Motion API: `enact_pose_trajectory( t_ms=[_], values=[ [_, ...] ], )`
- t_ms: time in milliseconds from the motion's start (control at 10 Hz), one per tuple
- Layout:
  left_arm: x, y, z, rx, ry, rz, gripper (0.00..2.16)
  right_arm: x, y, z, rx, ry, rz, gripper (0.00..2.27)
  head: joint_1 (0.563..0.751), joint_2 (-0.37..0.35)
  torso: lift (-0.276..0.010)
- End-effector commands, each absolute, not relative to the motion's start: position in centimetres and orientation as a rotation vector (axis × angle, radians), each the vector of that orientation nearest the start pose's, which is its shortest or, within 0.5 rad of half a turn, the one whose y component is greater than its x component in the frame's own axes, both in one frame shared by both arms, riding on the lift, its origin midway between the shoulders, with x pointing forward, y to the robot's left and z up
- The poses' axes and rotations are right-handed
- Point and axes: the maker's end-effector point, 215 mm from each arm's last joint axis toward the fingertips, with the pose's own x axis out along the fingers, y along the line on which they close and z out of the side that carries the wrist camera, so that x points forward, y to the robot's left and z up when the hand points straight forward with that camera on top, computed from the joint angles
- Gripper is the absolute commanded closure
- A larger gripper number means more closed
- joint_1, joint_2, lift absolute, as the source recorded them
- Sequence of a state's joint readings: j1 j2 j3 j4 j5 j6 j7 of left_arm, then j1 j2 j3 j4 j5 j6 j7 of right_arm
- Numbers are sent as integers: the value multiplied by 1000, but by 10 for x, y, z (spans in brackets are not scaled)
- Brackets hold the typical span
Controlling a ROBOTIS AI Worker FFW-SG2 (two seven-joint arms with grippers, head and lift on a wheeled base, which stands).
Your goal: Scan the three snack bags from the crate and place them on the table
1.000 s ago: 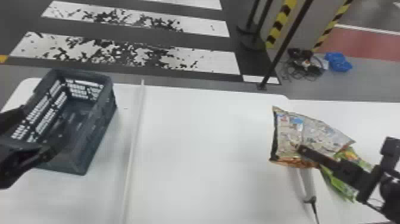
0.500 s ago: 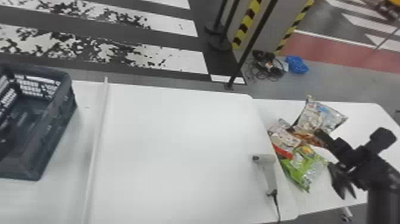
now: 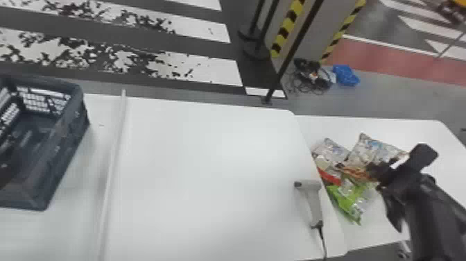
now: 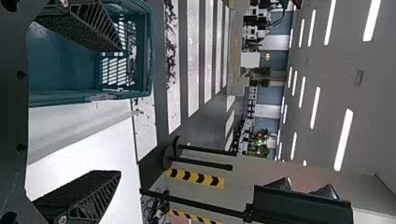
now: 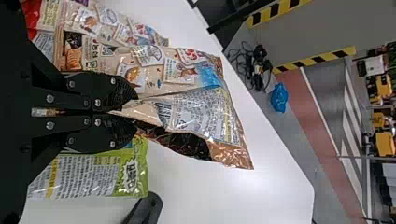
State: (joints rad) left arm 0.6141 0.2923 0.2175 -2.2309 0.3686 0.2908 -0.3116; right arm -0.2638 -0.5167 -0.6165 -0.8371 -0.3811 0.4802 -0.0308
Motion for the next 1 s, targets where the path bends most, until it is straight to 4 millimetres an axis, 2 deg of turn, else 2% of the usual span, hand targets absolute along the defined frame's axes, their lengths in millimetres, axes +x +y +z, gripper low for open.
enact_pose_trajectory(
  t_ms=[0,100,200,300,500,700,800,900],
  values=[
    [409,261,-334,-48,197,-339,56,424,-725,-529,358,678,-808,2017,695,-350,-36],
    [410,261,-332,-55,184,-341,56,421,-716,-539,344,733,-817,1632,695,-350,-36],
    [411,262,-330,-56,179,-338,56,418,-710,-546,329,766,-816,491,695,-350,-36],
    [412,262,-329,-56,176,-336,56,412,-701,-555,345,822,-802,-2,695,-350,-36],
    [411,263,-334,-61,183,-330,56,412,-701,-545,324,836,-803,49,695,-350,-36],
    [411,259,-332,-67,177,-331,56,401,-691,-534,335,843,-782,53,695,-350,-36],
    [411,258,-331,-70,176,-329,56,388,-681,-537,346,858,-765,53,695,-350,-36],
    [411,255,-331,-74,175,-330,56,386,-668,-525,343,812,-747,53,695,-350,-36]
  ],
)
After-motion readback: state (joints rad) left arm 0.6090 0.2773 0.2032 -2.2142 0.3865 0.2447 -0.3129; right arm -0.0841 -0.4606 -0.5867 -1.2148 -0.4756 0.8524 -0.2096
